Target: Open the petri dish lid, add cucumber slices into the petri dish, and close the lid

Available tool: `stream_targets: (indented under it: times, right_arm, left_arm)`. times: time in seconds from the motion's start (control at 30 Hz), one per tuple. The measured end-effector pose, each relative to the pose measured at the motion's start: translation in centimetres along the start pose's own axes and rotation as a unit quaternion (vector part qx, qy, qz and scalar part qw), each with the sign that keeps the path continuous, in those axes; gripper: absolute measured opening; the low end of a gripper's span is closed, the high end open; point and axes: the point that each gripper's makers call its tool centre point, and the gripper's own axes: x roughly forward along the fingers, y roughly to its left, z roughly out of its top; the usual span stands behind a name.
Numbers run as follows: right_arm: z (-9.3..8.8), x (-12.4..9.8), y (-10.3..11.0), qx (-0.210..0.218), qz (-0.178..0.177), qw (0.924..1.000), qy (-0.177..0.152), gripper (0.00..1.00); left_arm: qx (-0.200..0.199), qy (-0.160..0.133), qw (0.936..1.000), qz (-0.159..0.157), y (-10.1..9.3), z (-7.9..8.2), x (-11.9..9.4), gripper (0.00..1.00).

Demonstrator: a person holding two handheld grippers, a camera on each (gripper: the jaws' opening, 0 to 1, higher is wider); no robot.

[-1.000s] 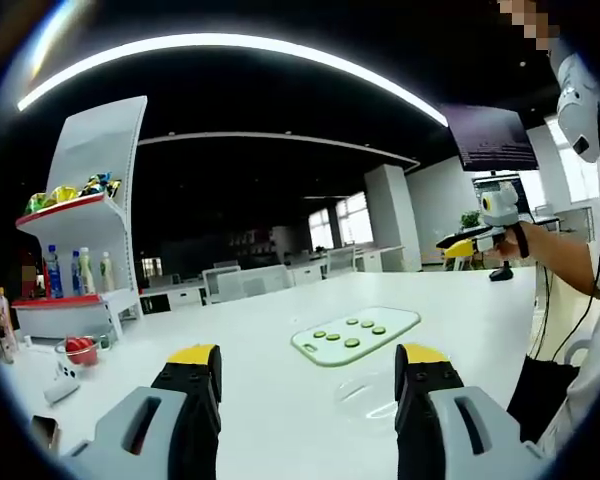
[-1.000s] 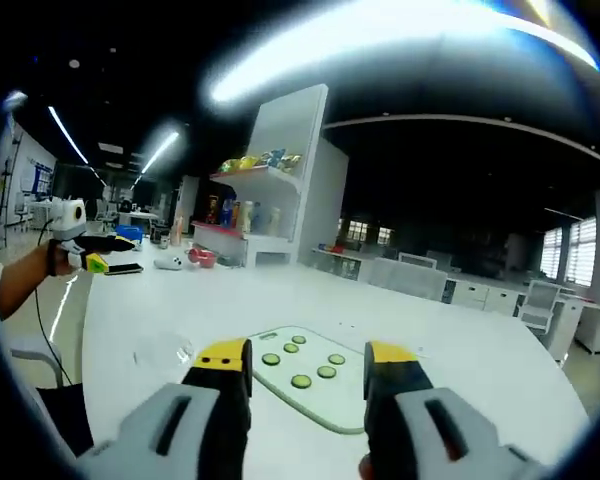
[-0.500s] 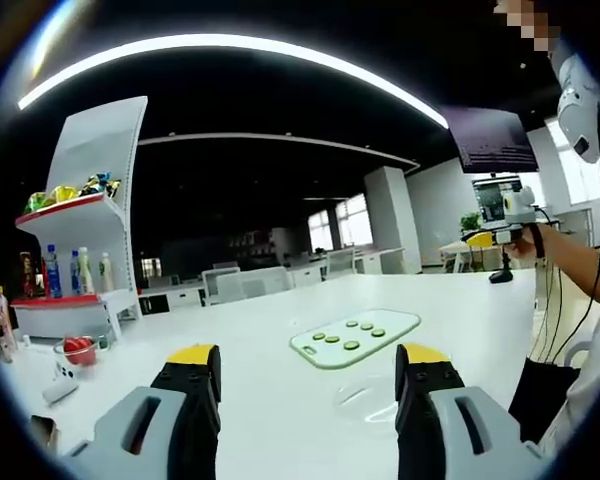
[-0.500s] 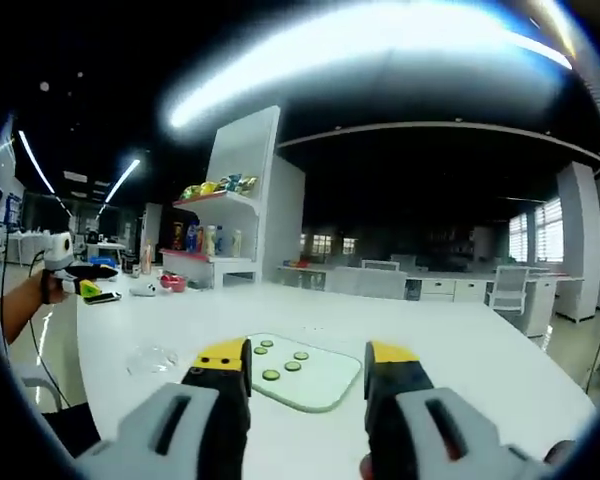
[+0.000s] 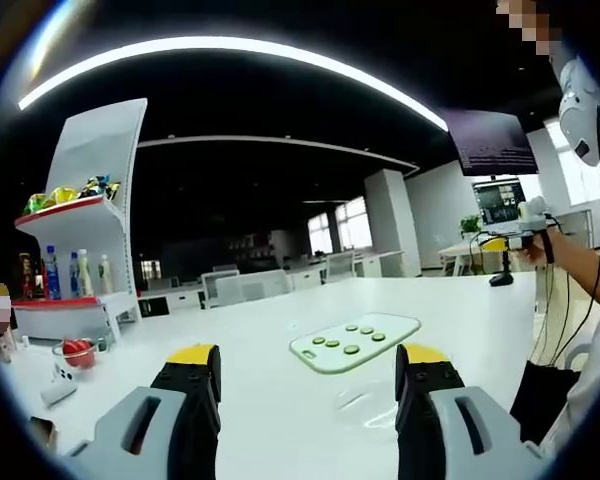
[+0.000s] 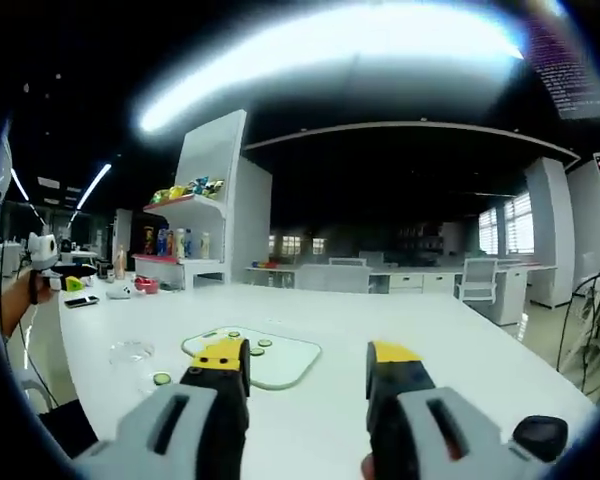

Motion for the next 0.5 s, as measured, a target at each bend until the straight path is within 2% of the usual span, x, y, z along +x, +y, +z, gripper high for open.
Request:
stream_targets:
  times: [0.2,0.5]
  right_arm:
    - [-1.4,-1.4,-1.4,0.016,-0.02,0.9997,0.007,0.48]
    - [-1.5,-2.3,-2.1,0.02,-0.032,0.9993,0.004,0.49]
  left_arm:
    - [-0.007,0.0,1.0,0.001,-0.1,-0.3,-0.1,0.71]
    - [-0.005,-0.002,1.0,0.001,0.1,0.1,-0.4,0.71]
